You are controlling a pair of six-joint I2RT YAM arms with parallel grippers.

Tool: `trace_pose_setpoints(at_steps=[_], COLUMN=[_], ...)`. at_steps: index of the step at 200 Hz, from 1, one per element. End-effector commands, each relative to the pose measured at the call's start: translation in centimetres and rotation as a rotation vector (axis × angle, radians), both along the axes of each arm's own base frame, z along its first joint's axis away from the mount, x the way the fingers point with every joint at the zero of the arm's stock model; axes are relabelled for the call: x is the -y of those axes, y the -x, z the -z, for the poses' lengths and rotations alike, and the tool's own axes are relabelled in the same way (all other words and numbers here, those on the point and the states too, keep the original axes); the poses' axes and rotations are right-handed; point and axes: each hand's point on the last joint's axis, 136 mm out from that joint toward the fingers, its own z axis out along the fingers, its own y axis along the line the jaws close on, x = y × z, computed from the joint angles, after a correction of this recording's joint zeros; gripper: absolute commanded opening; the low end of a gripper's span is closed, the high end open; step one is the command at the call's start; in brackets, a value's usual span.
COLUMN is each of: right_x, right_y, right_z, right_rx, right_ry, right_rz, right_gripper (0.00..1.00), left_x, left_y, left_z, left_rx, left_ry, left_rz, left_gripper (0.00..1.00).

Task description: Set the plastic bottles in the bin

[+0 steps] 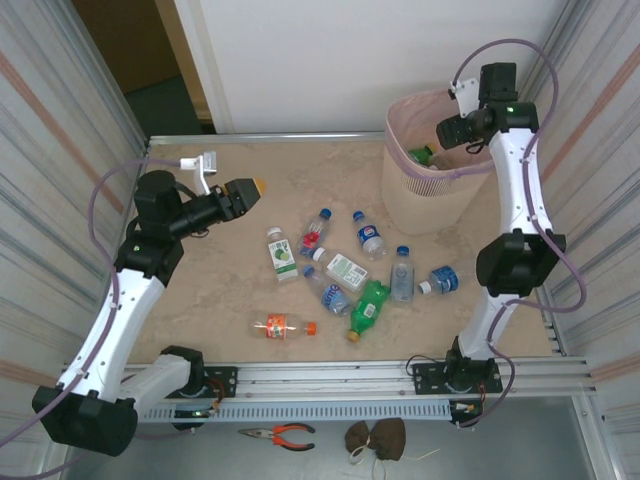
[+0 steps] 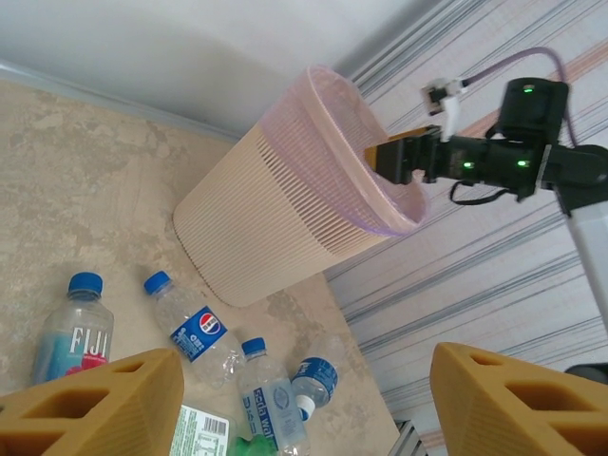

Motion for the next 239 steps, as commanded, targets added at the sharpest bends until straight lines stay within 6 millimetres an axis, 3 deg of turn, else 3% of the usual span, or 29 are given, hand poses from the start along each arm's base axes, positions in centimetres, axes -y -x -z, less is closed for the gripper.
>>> trace_pose_setpoints(at_steps=[1, 28, 78, 83, 128, 162, 201, 239], right_x=[-1.6, -2.9, -5.1, -5.2, -6.0, -6.1, -6.0, -6.0], right_y=[1.9, 3.5, 7.0, 7.3, 10.0, 11.0, 11.9, 12.6], right_z=[-3.0, -4.8, -6.0, -4.9, -4.1, -2.3, -1.3, -1.0], right_rx=[0.057, 0.106, 0.166, 0.146, 0.162, 0.133, 0.122, 0.123], right_ry=[-0.066, -0.097, -0.163, -0.169, -0.216, -0.23, -0.239, -0.244], right_rz=[-0.016, -0.037, -0.073, -0.071, -0.079, -0.072, -0.064, -0.059], right_gripper=[0.83, 0.83, 0.83, 0.83, 0.84, 0.83, 0.83, 0.83], left_x=[-0.2, -0.5, -1.9, -2.0, -3.2, -5.5, -6.3, -5.2], left_y=[0.6, 1.0, 3.1, 3.4, 6.6, 10.6, 15.1, 17.9], left_z=[0.9, 3.4, 10.5, 11.2, 18.0, 22.9, 26.1, 28.3], left_rx=[-0.044, -0.141, -0.417, -0.446, -0.78, -1.111, -1.349, -1.474], left_ry=[0.019, 0.021, -0.008, -0.01, 0.033, 0.012, -0.041, -0.07], left_rz=[0.001, -0.049, -0.192, -0.209, -0.374, -0.568, -0.688, -0.713], left_gripper=[0.68, 0.67, 0.68, 0.68, 0.72, 0.73, 0.78, 0.91])
